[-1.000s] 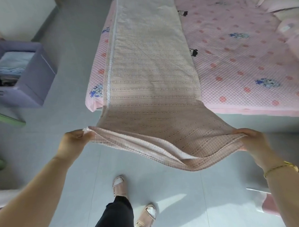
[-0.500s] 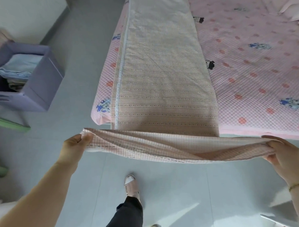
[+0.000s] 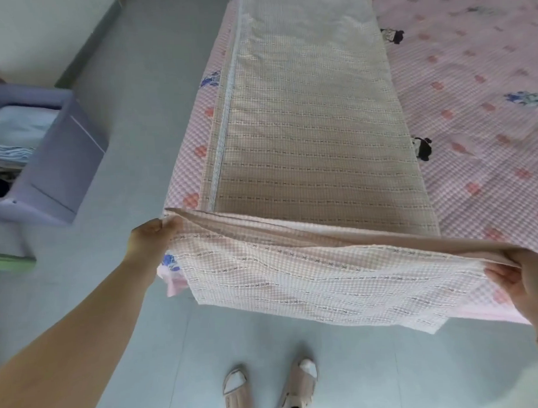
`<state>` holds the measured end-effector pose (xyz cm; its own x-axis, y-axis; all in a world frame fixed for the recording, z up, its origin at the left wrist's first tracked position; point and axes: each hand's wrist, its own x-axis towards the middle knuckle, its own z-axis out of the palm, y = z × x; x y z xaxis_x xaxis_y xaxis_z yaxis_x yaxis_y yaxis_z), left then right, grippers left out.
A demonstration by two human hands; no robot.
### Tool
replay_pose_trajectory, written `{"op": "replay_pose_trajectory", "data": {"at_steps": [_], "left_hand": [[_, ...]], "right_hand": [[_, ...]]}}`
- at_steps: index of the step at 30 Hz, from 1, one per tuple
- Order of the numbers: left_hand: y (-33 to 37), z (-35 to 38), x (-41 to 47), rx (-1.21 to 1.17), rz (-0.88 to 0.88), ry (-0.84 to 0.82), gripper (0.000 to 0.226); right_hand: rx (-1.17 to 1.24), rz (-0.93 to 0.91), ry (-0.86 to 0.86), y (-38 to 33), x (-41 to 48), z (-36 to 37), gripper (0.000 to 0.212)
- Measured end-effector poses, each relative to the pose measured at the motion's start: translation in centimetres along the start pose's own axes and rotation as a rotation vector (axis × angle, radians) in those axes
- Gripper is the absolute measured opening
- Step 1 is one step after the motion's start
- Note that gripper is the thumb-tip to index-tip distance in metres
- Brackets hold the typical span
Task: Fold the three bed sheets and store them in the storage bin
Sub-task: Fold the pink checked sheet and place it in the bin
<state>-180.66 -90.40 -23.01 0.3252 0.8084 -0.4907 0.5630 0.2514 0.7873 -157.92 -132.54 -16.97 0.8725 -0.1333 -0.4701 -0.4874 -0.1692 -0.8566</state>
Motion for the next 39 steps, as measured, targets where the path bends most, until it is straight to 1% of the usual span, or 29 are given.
{"op": "replay_pose_trajectory", "data": {"at_steps": [1,2,3,4,5,7,9,10,11,12,13,14,15,16,17,18,19,20,21,22,24,26,28,30,33,34,36,37,39], "left_hand": [[1.1,1.2,0.9,0.011,-0.037,-0.018,0.033],[1.4,2.6,2.3,0.036,-0.007,-0.012,0.034],[2.0,3.9,3.1,0.050,-0.030,-0.015,0.033],[2.0,5.3,3.9,0.099,-0.049,0.001,0.031],[1.9,6.6,4.7,0.125,-0.093,-0.004,0.039],[1.6,8.9,6.4,0.193,-0.134,0.037,0.055],[1.4,9.9,8.1,0.188,-0.168,0.132,0.062],[1.6,10.3,8.7,0.142,-0.181,0.180,0.063],[1.8,10.4,9.7,0.020,-0.199,0.184,0.063],[2.2,10.4,10.6,-0.153,-0.215,0.157,0.062],[2.8,10.4,11.6,-0.283,-0.255,0.104,0.066],[3.4,10.4,12.0,-0.342,-0.283,0.065,0.069],[3.9,10.5,12.3,-0.293,-0.287,0.028,0.063],[4.4,10.8,12.8,-0.164,-0.265,0.014,0.048],[4.8,11.4,13.1,0.020,-0.215,-0.008,0.034],[5.1,11.9,13.3,0.219,-0.129,-0.039,0.023],[5.4,12.3,13.5,0.382,-0.034,-0.070,0.019],[5.9,12.6,13.5,0.474,0.033,-0.079,0.018],[6.2,12.7,13.6,0.499,0.081,-0.071,0.015],[6.4,12.6,13.7,0.494,0.129,-0.034,0.020],[6.2,11.8,14.1,0.421,0.144,0.071,0.035],[5.4,11.1,14.5,0.371,0.100,0.147,0.033],[4.8,11.4,14.5,0.395,0.058,0.156,0.019],[4.3,12.2,14.9,0.423,0.043,0.155,0.025],[4.3,12.1,14.9,0.359,0.031,0.212,0.036],[4.2,11.8,14.4,0.327,0.033,0.219,0.036],[3.7,11.0,13.1,0.366,0.040,0.164,0.035],[3.1,10.6,12.5,0.440,0.045,0.108,0.032],[1.9,10.0,11.0,0.552,0.053,-0.009,0.026]], "right_hand": [[-0.008,0.020,-0.015,-0.2,2.1,1.2,0.043],[-0.024,0.028,-0.020,-0.4,4.1,2.5,0.044],[-0.039,0.010,-0.033,-0.5,5.3,3.9,0.034],[-0.084,0.004,-0.068,-0.6,6.5,5.1,0.019],[-0.112,-0.014,-0.124,-0.2,7.7,6.5,0.014],[-0.294,-0.077,-0.161,1.2,10.6,8.9,0.032],[-0.491,-0.178,-0.192,3.1,12.6,10.9,0.012],[-0.566,-0.208,-0.190,4.4,13.7,11.4,0.010],[-0.627,-0.229,-0.163,5.2,14.6,12.1,0.010],[-0.680,-0.237,-0.111,6.1,15.4,12.1,0.007],[-0.726,-0.237,-0.050,6.8,16.0,12.4,0.007],[-0.737,-0.218,0.000,7.2,16.5,12.3,0.010],[-0.750,-0.205,0.027,7.4,16.9,12.4,0.013],[-0.752,-0.185,0.061,7.8,17.3,12.3,0.017],[-0.761,-0.182,0.086,8.0,17.7,12.0,0.021],[-0.761,-0.179,0.105,8.0,17.7,11.9,0.025],[-0.762,-0.197,0.113,8.1,17.8,11.7,0.026],[-0.741,-0.228,0.140,8.1,17.9,11.4,0.025],[-0.713,-0.279,0.168,8.2,17.9,11.1,0.024],[-0.691,-0.296,0.213,8.1,17.9,11.0,0.024],[-0.648,-0.294,0.241,7.8,17.9,11.0,0.024],[-0.655,-0.241,0.173,8.0,18.2,11.0,0.032],[-0.664,-0.198,0.153,8.7,19.4,10.7,0.044],[-0.680,-0.155,0.143,9.1,20.4,10.3,0.044],[-0.636,-0.187,0.177,7.5,19.2,11.4,0.039],[-0.583,-0.163,0.149,7.2,18.7,11.5,0.043],[-0.512,-0.107,0.101,8.0,19.7,10.4,0.077],[-0.523,-0.096,0.078,8.2,19.9,10.0,0.080],[-0.618,-0.100,0.021,7.4,18.5,9.9,0.049]]}}
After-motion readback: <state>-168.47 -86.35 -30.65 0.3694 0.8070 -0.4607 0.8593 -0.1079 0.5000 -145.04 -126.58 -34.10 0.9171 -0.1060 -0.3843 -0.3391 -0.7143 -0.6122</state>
